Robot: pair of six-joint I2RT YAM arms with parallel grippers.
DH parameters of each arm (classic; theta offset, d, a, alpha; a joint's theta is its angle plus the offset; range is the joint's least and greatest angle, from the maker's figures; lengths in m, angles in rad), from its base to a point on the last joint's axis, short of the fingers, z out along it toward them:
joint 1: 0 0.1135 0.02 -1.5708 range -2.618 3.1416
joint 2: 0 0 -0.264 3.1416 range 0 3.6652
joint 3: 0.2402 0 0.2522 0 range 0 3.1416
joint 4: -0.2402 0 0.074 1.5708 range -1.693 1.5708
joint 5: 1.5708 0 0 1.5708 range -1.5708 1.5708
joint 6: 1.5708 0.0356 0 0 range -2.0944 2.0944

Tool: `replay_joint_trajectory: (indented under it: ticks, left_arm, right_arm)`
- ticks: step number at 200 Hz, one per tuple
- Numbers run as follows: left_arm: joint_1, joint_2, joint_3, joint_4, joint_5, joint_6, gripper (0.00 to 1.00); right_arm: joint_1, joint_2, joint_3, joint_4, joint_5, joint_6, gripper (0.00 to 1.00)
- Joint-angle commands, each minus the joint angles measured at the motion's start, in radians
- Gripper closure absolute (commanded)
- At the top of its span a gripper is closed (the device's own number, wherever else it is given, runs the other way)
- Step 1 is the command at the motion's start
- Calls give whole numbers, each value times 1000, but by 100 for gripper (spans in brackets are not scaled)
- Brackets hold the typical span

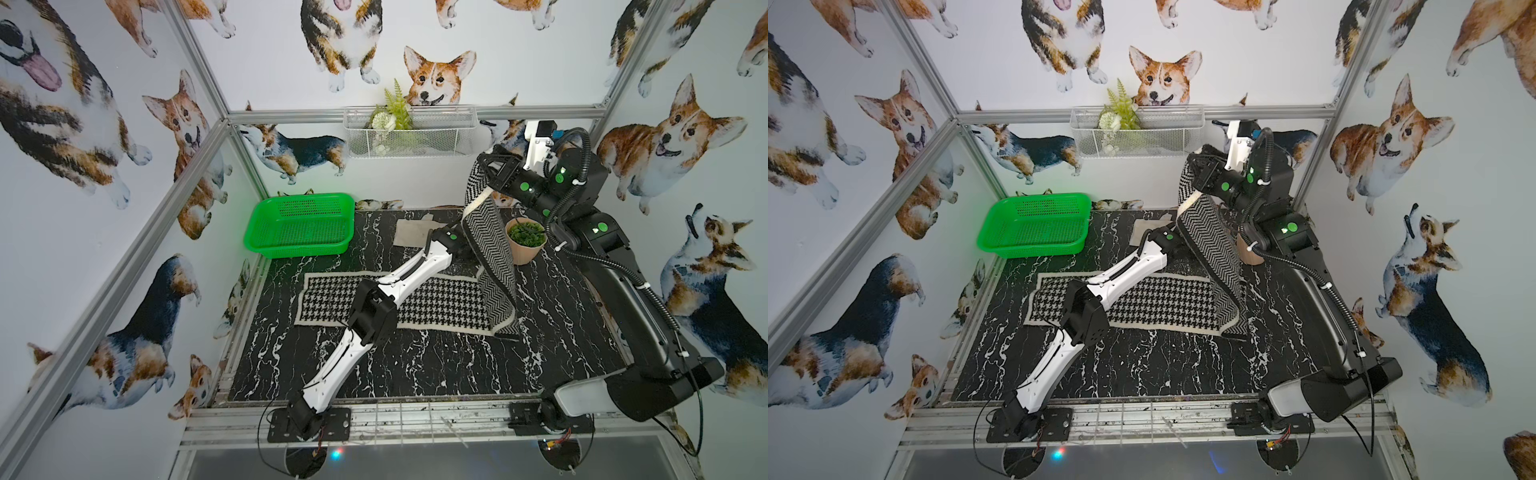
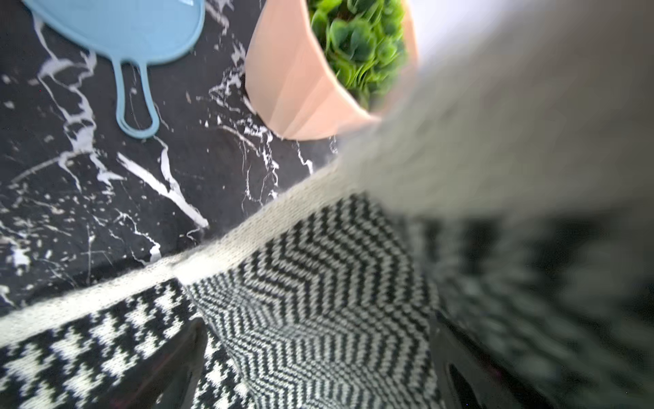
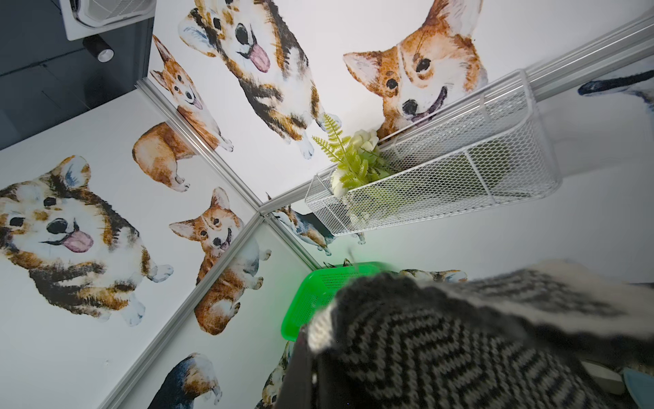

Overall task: Roll up the scarf and place it into the basket
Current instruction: Flatten out the scarf at the center of the board.

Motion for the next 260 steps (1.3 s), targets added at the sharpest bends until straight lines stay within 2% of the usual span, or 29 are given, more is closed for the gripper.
replay_joint_trajectory:
  ticks: [1,42,77,97,140,178,203,260]
  left_arm:
    - [4,-20,3,-28,14,-9,0]
    - [25,-97,-93,-54,-68,-14,0]
    - [93,-216,-280,-6,-111,-26,0]
    - [128,-263,-351,19,-88,-18,0]
    - [167,-302,-397,-32,-85,23,0]
    - [186,-400,-584,40,-82,38,0]
    - [187,-423,-639,48,-81,48,0]
    - [197,-524,-781,68,-100,68,0]
  right_arm:
    - [0,20,47,78,-34,42,100]
    - [0,79,194,36,-53,40,100]
    - [7,121,243,47,-65,64,100]
    - [17,127,211,77,-55,68,100]
    - [51,154,119,168,-41,105,100]
    - [61,126,41,184,-49,107,100]
    - [61,85,-32,182,-49,101,100]
    - [63,56,-115,198,-142,158,100]
